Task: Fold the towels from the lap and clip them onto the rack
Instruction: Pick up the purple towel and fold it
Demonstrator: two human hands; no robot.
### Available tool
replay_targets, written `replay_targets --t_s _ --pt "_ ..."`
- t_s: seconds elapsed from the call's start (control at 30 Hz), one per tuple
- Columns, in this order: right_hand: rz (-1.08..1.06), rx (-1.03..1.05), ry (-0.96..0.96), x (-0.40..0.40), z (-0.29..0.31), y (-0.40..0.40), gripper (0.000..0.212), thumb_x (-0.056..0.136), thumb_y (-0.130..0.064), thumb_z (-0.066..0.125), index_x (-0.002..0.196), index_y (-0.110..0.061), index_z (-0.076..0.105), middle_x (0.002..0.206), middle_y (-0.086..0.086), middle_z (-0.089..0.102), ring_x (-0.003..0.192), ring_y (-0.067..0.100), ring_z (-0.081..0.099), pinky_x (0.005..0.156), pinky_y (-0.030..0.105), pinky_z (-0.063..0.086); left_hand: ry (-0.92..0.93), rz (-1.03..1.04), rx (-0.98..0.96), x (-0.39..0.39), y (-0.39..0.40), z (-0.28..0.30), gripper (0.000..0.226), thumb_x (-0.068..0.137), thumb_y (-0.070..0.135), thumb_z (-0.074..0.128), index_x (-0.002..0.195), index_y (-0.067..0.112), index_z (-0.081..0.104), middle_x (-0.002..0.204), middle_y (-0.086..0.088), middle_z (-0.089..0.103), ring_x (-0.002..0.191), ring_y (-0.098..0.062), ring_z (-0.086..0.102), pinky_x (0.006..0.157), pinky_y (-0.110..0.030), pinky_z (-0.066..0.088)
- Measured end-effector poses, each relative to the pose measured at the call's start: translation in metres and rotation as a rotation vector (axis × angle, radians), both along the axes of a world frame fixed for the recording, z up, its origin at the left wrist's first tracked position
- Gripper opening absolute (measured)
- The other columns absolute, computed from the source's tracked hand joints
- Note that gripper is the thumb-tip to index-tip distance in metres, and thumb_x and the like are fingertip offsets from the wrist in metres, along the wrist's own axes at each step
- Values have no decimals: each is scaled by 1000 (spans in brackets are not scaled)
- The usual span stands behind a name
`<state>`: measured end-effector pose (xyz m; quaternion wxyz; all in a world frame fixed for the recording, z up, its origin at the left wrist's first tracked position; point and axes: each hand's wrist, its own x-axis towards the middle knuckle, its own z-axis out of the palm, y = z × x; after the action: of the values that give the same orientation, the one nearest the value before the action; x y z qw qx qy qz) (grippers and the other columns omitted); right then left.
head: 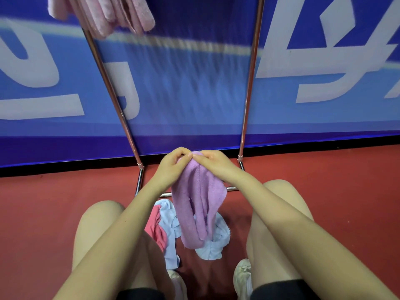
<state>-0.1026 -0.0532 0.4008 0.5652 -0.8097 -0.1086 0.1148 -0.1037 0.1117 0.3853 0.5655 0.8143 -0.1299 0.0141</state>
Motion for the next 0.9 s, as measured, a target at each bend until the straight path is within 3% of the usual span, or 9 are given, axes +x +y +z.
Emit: replay_targets --t_s 0.07,0.13,0.3,0.37,0.47,0.63,0.77,0.9 --pt "-13 80 18 0 5 -1 41 91 -38 55 76 0 57 71 7 51 73 13 41 68 31 33 23 2 51 -1 6 -1 18 90 33 56 74 24 59 73 8 58 66 0 49 65 -16 40" --pt "-56 171 28 2 7 -5 37 94 -31 55 72 -2 53 72 7 42 71 16 39 65 30 31 55 -33 123 -5 10 -4 31 88 36 57 64 20 50 62 11 46 56 0 38 54 -15 31" --pt "-234 442 106 8 14 -21 19 93 -27 57 84 -12 63 80 2 65 77 14 60 75 29 47 239 -63 175 -10 18 -21 50 94 29 61 51 24 36 50 16 34 49 -1 28 46 -19 23" --pt "-337 546 121 12 17 -30 17 92 -26 58 82 -14 64 78 1 67 75 15 62 76 29 48 276 -64 189 -12 23 -25 48 95 30 59 56 22 33 53 14 31 49 -4 24 45 -20 19" --pt "-487 650 132 18 18 -47 16 92 -26 60 82 -14 65 77 1 68 77 17 63 77 30 49 293 -68 188 -13 30 -29 38 95 34 57 67 13 44 66 0 35 60 -10 30 51 -25 22" --pt "-698 686 136 23 15 -76 32 91 -27 60 112 -3 63 97 11 67 91 22 63 89 36 50 356 -40 233 -13 40 -39 40 81 52 60 70 15 48 68 0 40 65 -13 35 60 -29 26" --pt "-799 643 135 24 8 -99 20 89 -30 62 94 -11 66 97 10 68 97 24 65 96 39 51 376 18 420 -10 51 -53 46 89 45 63 61 16 40 57 6 32 55 -11 28 56 -30 26" --pt "-883 620 130 21 2 -125 23 89 -29 62 99 -9 66 92 4 67 96 22 64 96 37 50 415 103 438 -8 62 -60 55 86 47 65 52 21 30 52 6 31 55 -14 30 55 -30 27"
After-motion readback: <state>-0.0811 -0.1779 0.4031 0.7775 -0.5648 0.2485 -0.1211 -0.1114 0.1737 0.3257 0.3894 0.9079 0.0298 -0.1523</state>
